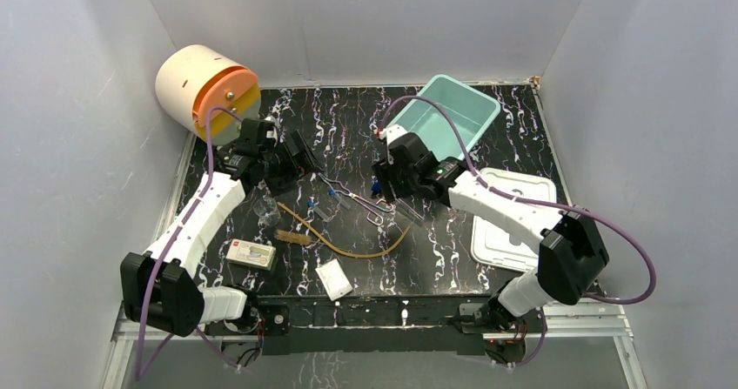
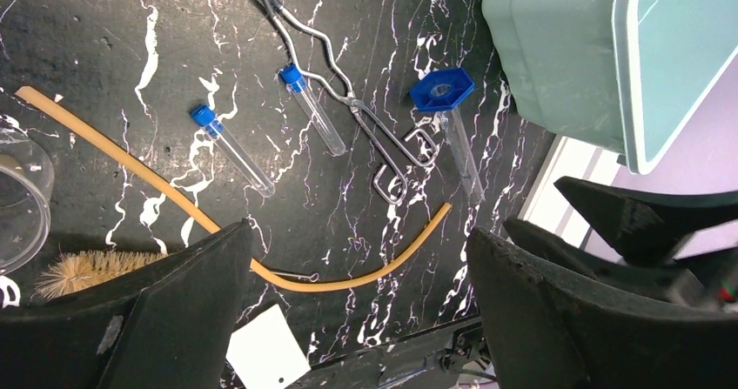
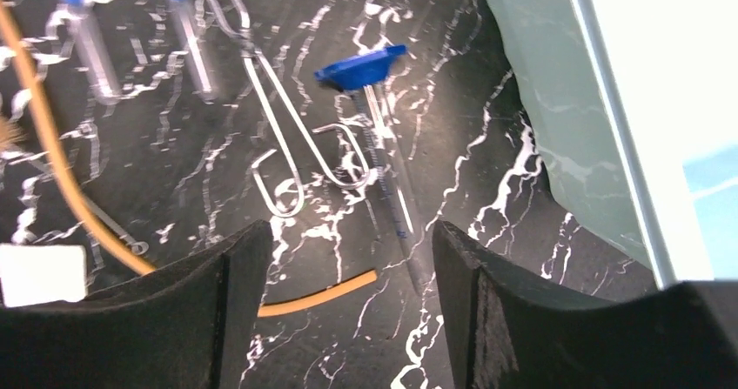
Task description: Organize the chemistry lab equipment
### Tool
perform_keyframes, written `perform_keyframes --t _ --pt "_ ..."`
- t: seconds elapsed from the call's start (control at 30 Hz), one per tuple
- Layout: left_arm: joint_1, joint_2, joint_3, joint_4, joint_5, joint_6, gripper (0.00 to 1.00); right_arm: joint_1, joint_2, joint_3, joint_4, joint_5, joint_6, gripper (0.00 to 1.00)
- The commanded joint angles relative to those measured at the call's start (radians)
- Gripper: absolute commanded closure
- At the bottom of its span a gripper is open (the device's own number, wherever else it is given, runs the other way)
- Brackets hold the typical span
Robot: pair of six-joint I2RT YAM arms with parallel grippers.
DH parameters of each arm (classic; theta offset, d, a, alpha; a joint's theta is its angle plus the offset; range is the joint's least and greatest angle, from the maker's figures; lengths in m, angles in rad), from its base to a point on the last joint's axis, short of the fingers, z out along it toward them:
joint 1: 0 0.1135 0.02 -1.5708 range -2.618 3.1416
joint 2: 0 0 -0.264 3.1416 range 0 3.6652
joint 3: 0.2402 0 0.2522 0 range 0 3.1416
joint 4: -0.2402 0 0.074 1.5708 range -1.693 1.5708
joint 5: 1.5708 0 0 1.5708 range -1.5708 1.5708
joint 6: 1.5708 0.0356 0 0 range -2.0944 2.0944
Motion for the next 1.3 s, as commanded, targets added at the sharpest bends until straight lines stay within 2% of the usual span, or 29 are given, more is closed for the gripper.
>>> perform_keyframes --t 0.0,0.1,0.3,0.47,0.97,1.1,1.27 --pt "0.006 -0.034 0.002 -0.026 -0.003 0.001 0.08 0.000 0.042 -0.062 0.127 0.107 0.033 0.28" --pt "0.008 -0.028 0.018 -0.033 -0.007 0.012 0.08 0.000 0.110 -0.046 0.121 0.079 0.034 0.34" --pt "0.009 -0.018 0.028 -0.036 0.002 0.017 0.08 -0.010 0.219 -0.004 0.107 0.096 0.031 0.39" --pt "0.011 -0.014 0.033 -0.047 -0.009 0.024 0.08 -0.024 0.264 -0.009 0.129 0.098 0.011 0.49" --pt "0.013 -0.006 0.046 -0.055 -0.012 0.028 0.07 -0.046 0.350 0.043 0.146 0.075 -0.131 0.48" --pt "0.012 -0.012 0.045 -0.060 -0.010 0.027 0.07 -0.046 0.355 0.039 0.150 0.029 -0.211 0.60" --pt "0.013 -0.021 0.033 -0.062 -0.001 0.025 0.07 -0.049 0.344 0.025 0.144 -0.032 -0.309 0.65"
